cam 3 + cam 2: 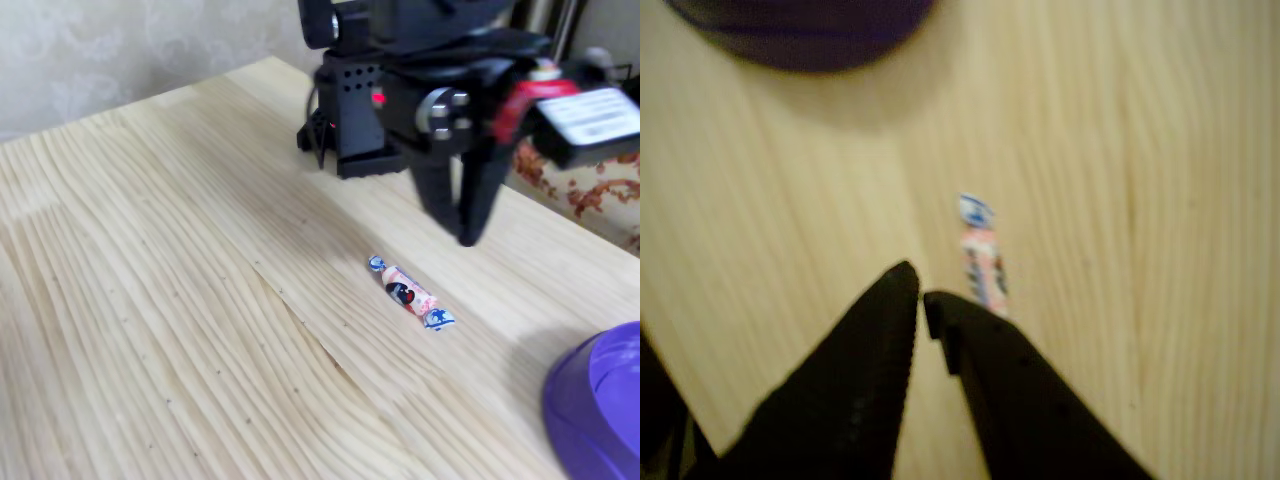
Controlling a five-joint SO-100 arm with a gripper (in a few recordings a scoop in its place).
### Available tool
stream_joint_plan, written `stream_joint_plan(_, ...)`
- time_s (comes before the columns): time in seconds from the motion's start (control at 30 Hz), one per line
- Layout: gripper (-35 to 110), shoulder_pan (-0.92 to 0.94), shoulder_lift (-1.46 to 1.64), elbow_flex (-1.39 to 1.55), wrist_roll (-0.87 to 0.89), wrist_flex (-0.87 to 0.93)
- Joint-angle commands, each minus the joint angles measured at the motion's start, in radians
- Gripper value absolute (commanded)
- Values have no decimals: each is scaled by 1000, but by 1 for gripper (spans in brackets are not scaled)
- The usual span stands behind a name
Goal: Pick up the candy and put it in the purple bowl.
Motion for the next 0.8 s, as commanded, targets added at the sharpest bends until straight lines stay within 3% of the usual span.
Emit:
stream_joint_plan(0.0,0,-32,3,9,-5,-5)
stream_joint_plan(0.77,0,-18,5,44,-25,-34)
